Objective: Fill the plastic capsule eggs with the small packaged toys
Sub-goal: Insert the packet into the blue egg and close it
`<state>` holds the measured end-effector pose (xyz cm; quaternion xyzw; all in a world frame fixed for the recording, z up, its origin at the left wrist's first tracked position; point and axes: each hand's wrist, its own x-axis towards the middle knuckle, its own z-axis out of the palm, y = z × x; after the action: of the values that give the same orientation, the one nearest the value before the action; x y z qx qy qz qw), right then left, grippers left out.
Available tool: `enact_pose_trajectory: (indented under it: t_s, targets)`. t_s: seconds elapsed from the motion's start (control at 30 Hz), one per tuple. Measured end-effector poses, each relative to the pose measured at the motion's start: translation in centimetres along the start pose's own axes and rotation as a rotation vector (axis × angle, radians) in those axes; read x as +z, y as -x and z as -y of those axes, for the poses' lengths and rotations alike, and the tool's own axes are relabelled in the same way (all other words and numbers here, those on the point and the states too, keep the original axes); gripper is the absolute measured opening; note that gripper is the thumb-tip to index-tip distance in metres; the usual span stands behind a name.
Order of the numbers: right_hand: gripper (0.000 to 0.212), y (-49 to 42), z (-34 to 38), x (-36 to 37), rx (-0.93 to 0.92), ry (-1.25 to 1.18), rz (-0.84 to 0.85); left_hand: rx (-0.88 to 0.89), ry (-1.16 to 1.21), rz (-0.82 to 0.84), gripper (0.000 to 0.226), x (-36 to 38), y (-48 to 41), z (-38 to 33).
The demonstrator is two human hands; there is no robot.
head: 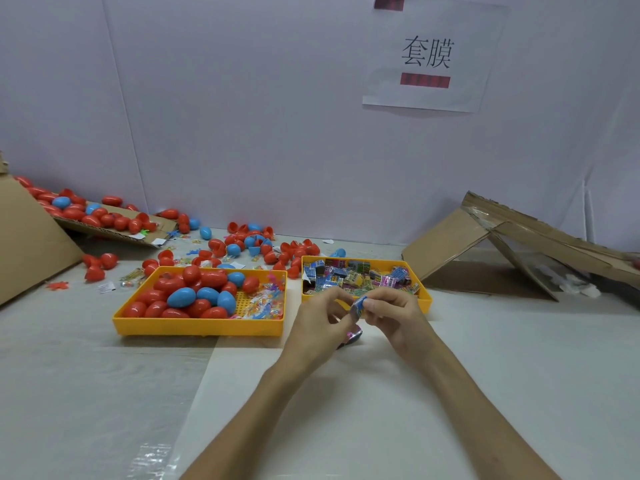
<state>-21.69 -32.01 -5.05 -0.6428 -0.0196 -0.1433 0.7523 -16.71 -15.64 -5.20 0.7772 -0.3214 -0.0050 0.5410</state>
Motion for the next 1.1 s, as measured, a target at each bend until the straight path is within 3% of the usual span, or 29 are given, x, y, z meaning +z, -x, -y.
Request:
enact_pose_trajectory:
  t_s: [0.17,0.27,0.43,0.5,0.6,0.7,0.87,1.0,1.1]
  targets:
    - [0.008,0.0,0.0,0.1,0.07,0.029,0.0,-0.098,0.133,-0.035,0.014,-0.5,-0.3,0.0]
    - [0.019,0.1,0.1,0.1,0.107,0.027,-0.022,-0.133,0.187,-0.025,0.019,-0.6,-0.3,-0.1]
    - [0.026,0.0,0.4,-0.1,0.139,-0.055,-0.063,-0.073,0.228,-0.155,0.005,-0.8,-0.3,-0.3]
    - [0.021,0.1,0.6,-0.2,0.137,-0.068,-0.075,-0.006,0.109,-0.294,0.004,-1.2,-0.3,-0.2]
    - [0.016,0.2,0.8,-0.3,0.136,-0.055,-0.081,0.084,-0.406,-0.6,0.01,-2.7,-0.3,0.5]
    - [0.015,0.1,0.7,-0.5,0.131,-0.044,-0.094,-0.128,-0.666,-0.681,0.028,-5.1,-0.8,1.8]
    - [0.015,-0.1,0.7,-0.5,0.119,-0.049,-0.094,-0.494,-0.662,-0.617,0.038,-7.7,-0.9,3.6]
    - [0.017,-0.1,0.7,-0.5,0.12,-0.046,-0.106,-0.508,-0.65,-0.616,0.04,-7.9,-0.9,3.9]
    - [0.018,0.0,0.8,-0.4,0.129,-0.049,-0.109,-0.397,-0.556,-0.687,0.034,-7.9,-0.9,3.9]
